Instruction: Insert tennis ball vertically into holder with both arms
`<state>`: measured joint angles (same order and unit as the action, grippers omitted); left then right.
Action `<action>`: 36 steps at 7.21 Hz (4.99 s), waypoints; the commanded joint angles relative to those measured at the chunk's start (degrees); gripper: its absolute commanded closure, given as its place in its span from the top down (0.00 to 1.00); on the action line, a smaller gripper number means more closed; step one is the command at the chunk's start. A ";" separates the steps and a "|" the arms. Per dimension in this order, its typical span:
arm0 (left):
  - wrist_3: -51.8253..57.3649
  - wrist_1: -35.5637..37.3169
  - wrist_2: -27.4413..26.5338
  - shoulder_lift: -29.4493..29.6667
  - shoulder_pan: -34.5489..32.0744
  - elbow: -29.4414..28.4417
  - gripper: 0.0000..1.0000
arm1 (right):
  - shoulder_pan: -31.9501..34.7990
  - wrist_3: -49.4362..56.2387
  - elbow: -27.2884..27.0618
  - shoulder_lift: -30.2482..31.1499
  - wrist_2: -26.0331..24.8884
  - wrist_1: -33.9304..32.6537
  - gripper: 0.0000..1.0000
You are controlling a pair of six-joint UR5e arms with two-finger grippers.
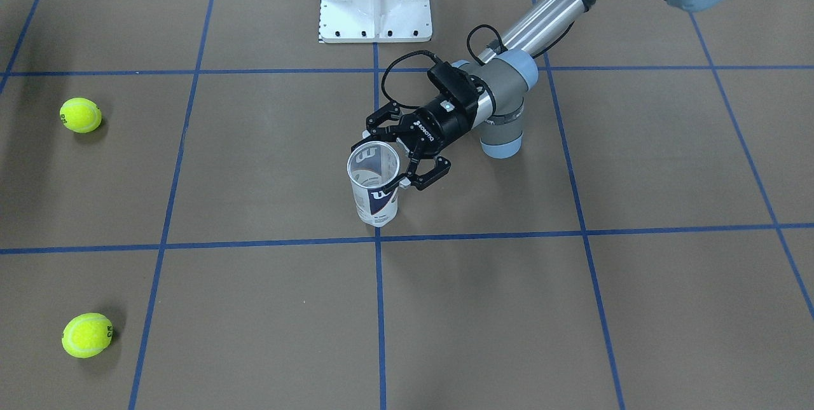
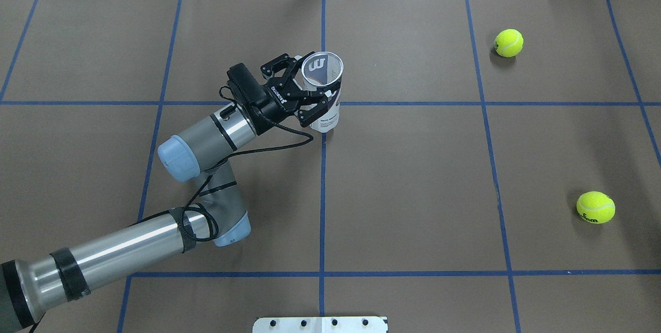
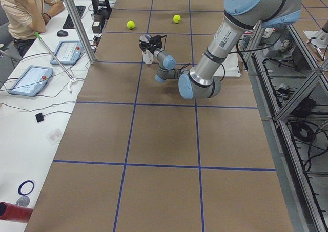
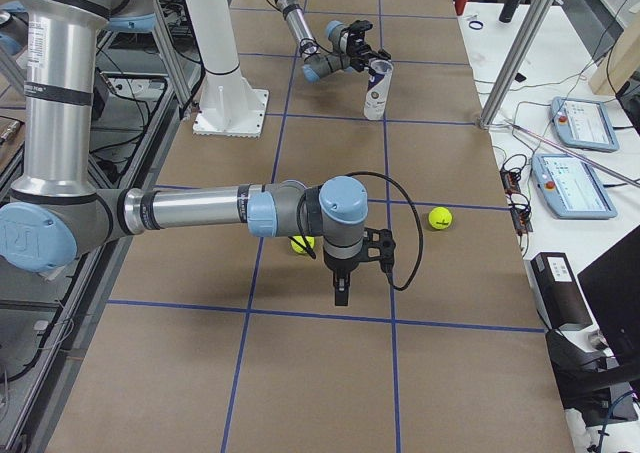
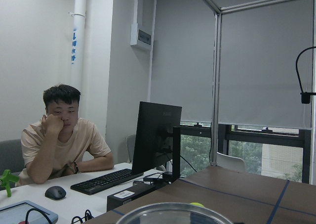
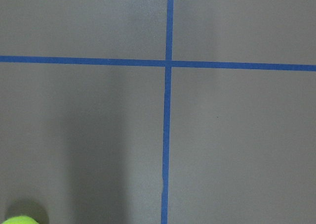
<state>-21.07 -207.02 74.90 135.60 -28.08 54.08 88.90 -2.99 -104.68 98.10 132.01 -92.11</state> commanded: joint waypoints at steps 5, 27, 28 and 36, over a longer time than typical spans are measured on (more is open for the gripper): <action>1.30 3.64 -0.01 -1.65 0.05 0.76 0.99 | -0.05 -0.09 -0.35 -0.27 0.17 0.00 1.00; 1.21 3.73 -0.01 -1.74 0.22 0.76 0.99 | -50.23 -50.19 -2.19 13.09 -22.94 44.82 0.41; 1.21 3.73 -0.01 -1.74 0.22 0.76 0.99 | -50.23 -50.10 -2.46 11.60 -22.68 44.65 0.16; 1.21 3.90 -0.01 -1.74 0.48 0.58 0.99 | -41.27 -50.80 -3.34 -45.92 -17.58 -14.79 0.03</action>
<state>-19.86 -203.18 74.88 133.86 -27.75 54.69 47.12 -53.50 -107.98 61.65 113.76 -95.80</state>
